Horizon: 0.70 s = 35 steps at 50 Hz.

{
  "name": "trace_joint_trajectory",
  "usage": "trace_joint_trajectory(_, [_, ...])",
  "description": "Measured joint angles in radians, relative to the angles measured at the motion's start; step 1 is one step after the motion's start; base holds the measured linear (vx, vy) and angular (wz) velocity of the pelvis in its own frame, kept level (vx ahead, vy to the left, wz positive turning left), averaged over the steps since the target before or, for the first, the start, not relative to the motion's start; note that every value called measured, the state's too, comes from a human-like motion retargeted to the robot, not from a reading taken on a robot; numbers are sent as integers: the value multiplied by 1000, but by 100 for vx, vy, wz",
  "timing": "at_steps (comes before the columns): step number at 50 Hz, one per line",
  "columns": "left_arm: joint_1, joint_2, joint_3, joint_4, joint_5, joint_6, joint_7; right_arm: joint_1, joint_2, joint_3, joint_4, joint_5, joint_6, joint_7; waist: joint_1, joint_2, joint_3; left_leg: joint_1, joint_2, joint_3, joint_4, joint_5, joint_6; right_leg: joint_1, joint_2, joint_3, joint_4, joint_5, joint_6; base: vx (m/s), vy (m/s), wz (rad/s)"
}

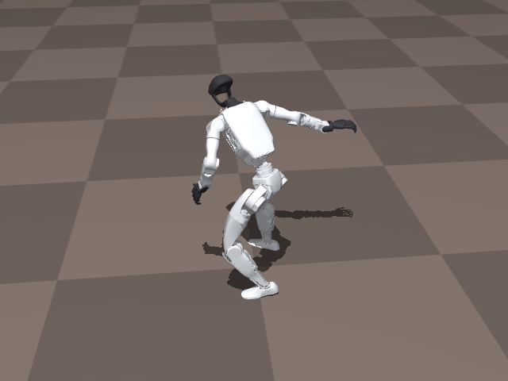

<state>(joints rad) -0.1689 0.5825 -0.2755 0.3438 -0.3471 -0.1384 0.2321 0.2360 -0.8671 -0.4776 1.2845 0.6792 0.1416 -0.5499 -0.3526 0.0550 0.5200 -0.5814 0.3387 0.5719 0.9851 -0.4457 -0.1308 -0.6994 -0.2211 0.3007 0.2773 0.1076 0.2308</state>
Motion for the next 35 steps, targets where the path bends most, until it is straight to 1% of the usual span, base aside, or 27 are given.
trace_joint_trajectory(5, [16,-10,-25,26,50,25,27,-80,-31,-42,24,62,-7,-45,187,-17,0,44,-30,-155,15,-11,-32,119,-37,-139,148,-110,-34,3,3,149])
trace_joint_trajectory(7, [24,9,-52,45,87,31,21,-131,-70,-68,40,13,-18,-66,274,-29,0,84,-32,-211,42,-2,-61,185,-61,-209,243,-164,-10,20,-2,169])
trace_joint_trajectory(8, [16,19,-68,60,98,34,20,-163,-99,-65,46,-15,-18,-70,321,-34,0,108,-41,-237,37,2,-71,230,-72,-239,254,-175,-5,19,-4,156])
trace_joint_trajectory(10, [-22,44,-106,101,107,39,21,-253,-176,-18,54,-67,-7,-66,423,-47,0,162,-61,-275,9,13,-87,324,-90,-291,240,-182,0,17,-5,135])
trace_joint_trajectory(12, [-60,66,-137,156,112,38,21,-381,-277,92,51,-170,6,-50,525,-63,-24,207,-79,-300,-27,30,-96,404,-103,-333,205,-173,8,17,-5,105])
trace_joint_trajectory(13, [-75,74,-146,185,113,34,21,-468,-332,177,45,-243,13,-39,573,-72,-42,223,-86,-308,-45,40,-99,436,-107,-351,183,-165,13,16,-6,86])
trace_joint_trajectory(14, [-93,82,-150,214,98,31,27,-571,-386,295,24,-315,28,-29,617,-86,-54,247,-104,-314,-85,51,-95,478,-114,-367,132,-146,13,13,-6,79])
trace_joint_trajectory(15, [-114,90,-153,242,75,29,36,-681,-438,431,-5,-385,46,-19,658,-103,-63,274,-127,-319,-135,62,-89,526,-121,-381,65,-122,11,12,-6,66])
trace_joint_trajectory(16, [-111,98,-135,262,64,23,41,-829,-479,597,-54,-491,56,-20,695,-117,-73,293,-136,-320,-159,73,-88,554,-125,-392,36,-107,16,13,-6,51])
trace_joint_trajectory(17, [-103,104,-109,282,54,19,48,-1003,-512,787,-105,-599,66,-24,727,-132,-83,310,-143,-321,-180,84,-88,578,-128,-401,10,-94,21,15,-6,33])
trace_joint_trajectory(18, [-87,109,-70,300,46,16,57,-1228,-529,1022,-164,-711,75,-36,751,-147,-94,320,-146,-319,-197,93,-91,593,-128,-407,-9,-83,26,15,-7,23])
trace_joint_trajectory(20, [-35,112,21,328,42,10,74,-1710,-513,1492,-304,-934,85,-48,787,-169,-115,336,-147,-317,-224,110,-94,615,-125,-418,-40,-63,31,14,-8,10])
trace_joint_trajectory(21, [-5,106,68,341,53,5,77,-1926,-473,1670,-383,-1027,77,-42,800,-173,-122,342,-144,-315,-232,113,-91,620,-121,-423,-46,-59,31,14,-8,4])
trace_joint_trajectory(22, [24,105,111,355,60,1,82,-2107,-429,1807,-462,-1111,69,-41,813,-182,-130,347,-143,-314,-243,118,-90,625,-118,-428,-56,-53,31,13,-7,3])
trace_joint_trajectory(23, [51,113,146,370,59,1,90,-2221,-376,1860,-537,-1173,61,-47,826,-201,-136,350,-147,-315,-258,130,-95,633,-119,-431,-75,-41,31,12,-7,5])
trace_joint_trajectory(24, [80,122,182,387,59,0,92,-2305,-322,1878,-605,-1222,53,-54,835,-221,-144,352,-150,-316,-271,139,-97,638,-119,-436,-89,-32,31,11,-7,6])
trace_joint_trajectory(26, [139,129,250,421,63,-2,88,-2436,-213,1878,-721,-1295,44,-68,847,-255,-165,355,-154,-319,-295,151,-98,644,-117,-447,-112,-18,31,11,-6,10])
trace_joint_trajectory(30, [222,95,341,485,72,5,47,-2621,-26,1878,-831,-1396,62,-114,865,-284,-212,347,-154,-339,-342,174,-104,651,-102,-481,-157,13,31,9,-8,18])
trace_joint_trajectory(32, [247,75,363,506,78,7,13,-2658,23,1878,-842,-1419,68,-137,875,-291,-235,342,-152,-354,-367,184,-108,655,-91,-503,-177,27,31,6,-8,27])
trace_joint_trajectory(35, [278,41,383,523,87,9,-35,-2664,40,1878,-842,-1435,67,-149,888,-299,-267,338,-152,-376,-405,195,-113,660,-78,-535,-198,41,31,4,-7,25])
